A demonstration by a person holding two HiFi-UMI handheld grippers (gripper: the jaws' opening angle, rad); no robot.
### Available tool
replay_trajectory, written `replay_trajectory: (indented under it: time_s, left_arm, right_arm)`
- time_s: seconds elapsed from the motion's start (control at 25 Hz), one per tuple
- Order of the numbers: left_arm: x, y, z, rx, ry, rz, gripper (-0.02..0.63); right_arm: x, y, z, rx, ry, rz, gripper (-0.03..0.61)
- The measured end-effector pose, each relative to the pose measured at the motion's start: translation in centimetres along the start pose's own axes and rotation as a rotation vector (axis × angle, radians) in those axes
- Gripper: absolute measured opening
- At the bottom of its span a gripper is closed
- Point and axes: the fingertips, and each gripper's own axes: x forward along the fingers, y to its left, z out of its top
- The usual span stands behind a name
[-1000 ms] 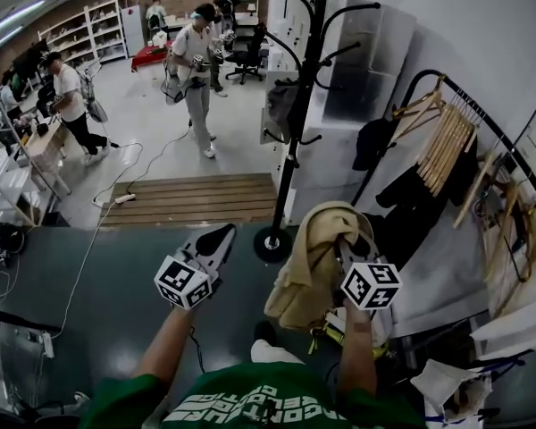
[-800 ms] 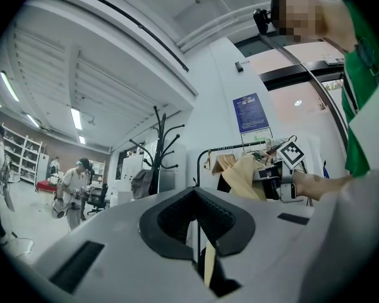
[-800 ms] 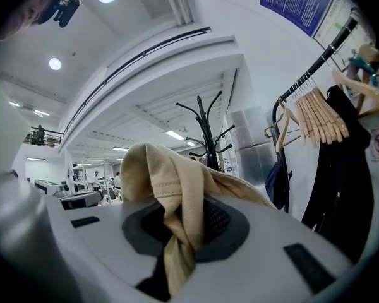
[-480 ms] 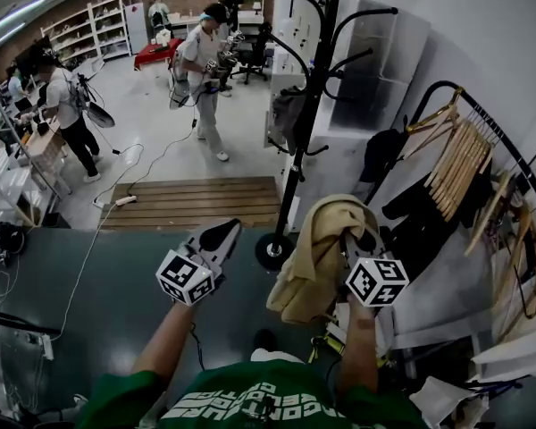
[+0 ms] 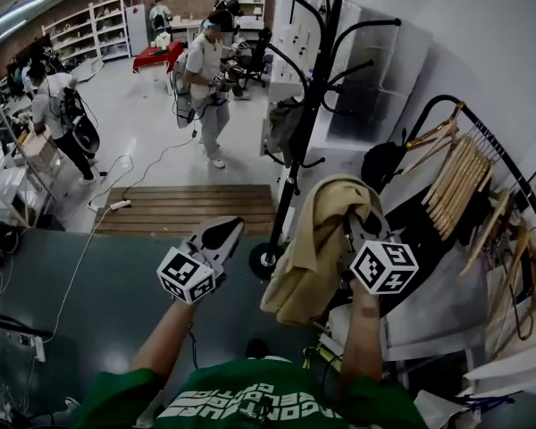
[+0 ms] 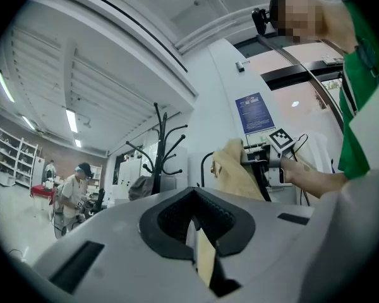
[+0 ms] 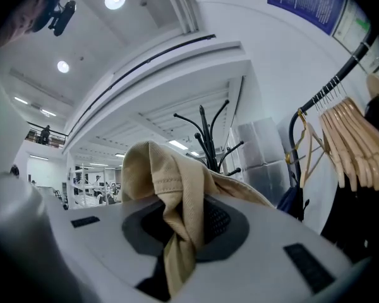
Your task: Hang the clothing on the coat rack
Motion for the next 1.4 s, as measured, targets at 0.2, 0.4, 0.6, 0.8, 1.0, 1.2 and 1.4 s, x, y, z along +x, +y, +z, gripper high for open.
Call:
replay_trajectory:
  time_s: [0.2, 0.4, 0.6, 0.8, 1.0, 1.2, 1.4]
  left_arm:
    - [1.5, 0.8, 0.6, 0.024, -0.006, -0.005, 0.003]
    - [3.2, 1.4, 2.2, 0.024, -0.031, -0.001, 0.003]
    - [5.1, 1.3, 4.5, 0.033, -0.038, -0.004, 0.003]
    - [6.2, 1.3, 5.5, 0.049, -0.058, -0.011, 0.003]
    - [6.3, 2.0, 5.1, 0.037, -0.048, 0.008, 0.003]
    - [6.7, 2.9, 4.8, 0.024, -0.05, 0.029, 0.003]
    - [7.6, 3.3, 4.5, 0.012, -0.05, 0.029, 0.003]
  right_arm:
    - [2.5, -0.3, 4.6, -0.041, -0.062, 0.031, 0.06]
    - [4.9, -1.2, 8.2, -0.061, -0.109, 0.042, 0.06]
    - [7.5, -2.3, 10.8, -0.073, -0.136, 0.038, 0.06]
    - [10.8, -3.0, 13.1, -0.095, -0.144, 0.034, 0.06]
    - [13.6, -4.1, 15.3, -0.106, -0.153, 0.022, 0.06]
    - [16.6, -5.2, 15.4, -0.107, -0.13, 0.009, 0.061]
    - [18.9, -6.8, 14.1, -0.094, -0.093, -0.014, 0.06]
